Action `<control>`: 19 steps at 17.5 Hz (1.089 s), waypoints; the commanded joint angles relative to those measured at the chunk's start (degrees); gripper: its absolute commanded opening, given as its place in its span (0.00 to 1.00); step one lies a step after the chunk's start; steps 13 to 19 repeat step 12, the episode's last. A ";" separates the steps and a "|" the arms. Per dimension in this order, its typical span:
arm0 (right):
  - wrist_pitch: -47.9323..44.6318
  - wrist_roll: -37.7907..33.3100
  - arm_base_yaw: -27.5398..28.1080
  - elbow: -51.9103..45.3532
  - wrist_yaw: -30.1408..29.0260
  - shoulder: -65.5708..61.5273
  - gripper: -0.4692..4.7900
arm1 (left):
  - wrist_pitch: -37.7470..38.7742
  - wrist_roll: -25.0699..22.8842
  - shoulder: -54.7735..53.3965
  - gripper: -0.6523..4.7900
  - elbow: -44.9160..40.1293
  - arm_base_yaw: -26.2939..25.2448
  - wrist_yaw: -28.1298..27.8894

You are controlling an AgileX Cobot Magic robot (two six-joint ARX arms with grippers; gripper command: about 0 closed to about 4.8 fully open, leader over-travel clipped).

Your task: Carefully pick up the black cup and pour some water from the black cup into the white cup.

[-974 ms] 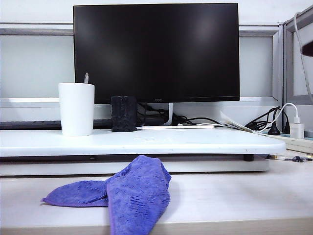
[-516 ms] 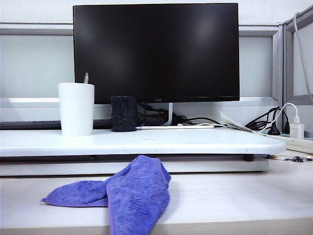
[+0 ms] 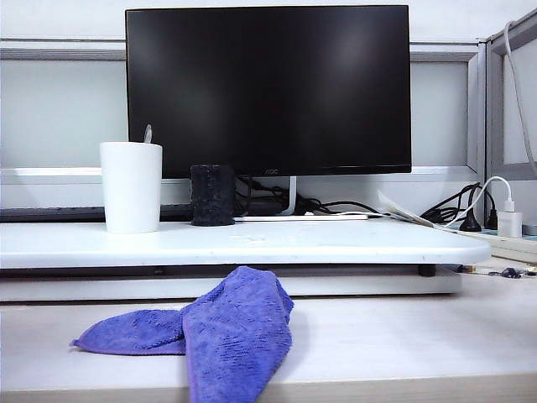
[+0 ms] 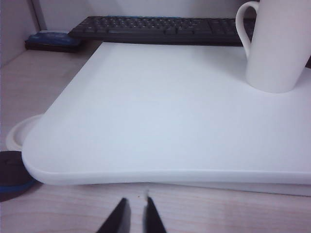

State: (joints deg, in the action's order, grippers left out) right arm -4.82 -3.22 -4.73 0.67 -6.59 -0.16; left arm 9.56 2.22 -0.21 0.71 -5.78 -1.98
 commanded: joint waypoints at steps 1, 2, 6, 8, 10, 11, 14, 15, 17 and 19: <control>-0.77 0.04 -0.02 -0.42 0.48 0.00 0.09 | -0.24 -0.09 0.00 0.22 -0.17 -0.04 0.09; -0.77 0.02 -0.04 -0.42 0.46 0.00 0.09 | -0.22 -0.09 0.00 0.22 -0.17 -0.04 0.09; -0.77 0.04 -0.04 -0.42 0.48 0.00 0.09 | -0.24 -0.09 0.00 0.22 -0.17 -0.04 0.09; -0.52 0.02 -0.04 -0.42 0.50 0.00 0.09 | -0.22 -0.09 0.00 0.22 -0.17 -0.04 0.09; 0.15 0.02 -0.02 -0.42 0.50 0.00 0.09 | -0.24 -0.09 0.00 0.22 -0.17 -0.04 0.09; 0.17 0.02 -0.02 -0.42 0.52 0.00 0.09 | -0.24 -0.09 0.00 0.22 -0.17 -0.04 0.09; 0.17 0.02 -0.02 -0.42 0.52 0.00 0.09 | -0.24 -0.09 0.00 0.22 -0.17 -0.04 0.09; 0.17 0.02 -0.02 -0.42 0.52 0.00 0.09 | -0.24 -0.09 0.00 0.22 -0.17 -0.04 0.09; 0.17 0.02 -0.02 -0.42 0.52 0.00 0.09 | -0.24 -0.09 0.00 0.22 -0.17 -0.04 0.09; 0.17 0.02 -0.02 -0.42 0.52 0.00 0.09 | -0.24 -0.09 0.00 0.22 -0.17 -0.04 0.09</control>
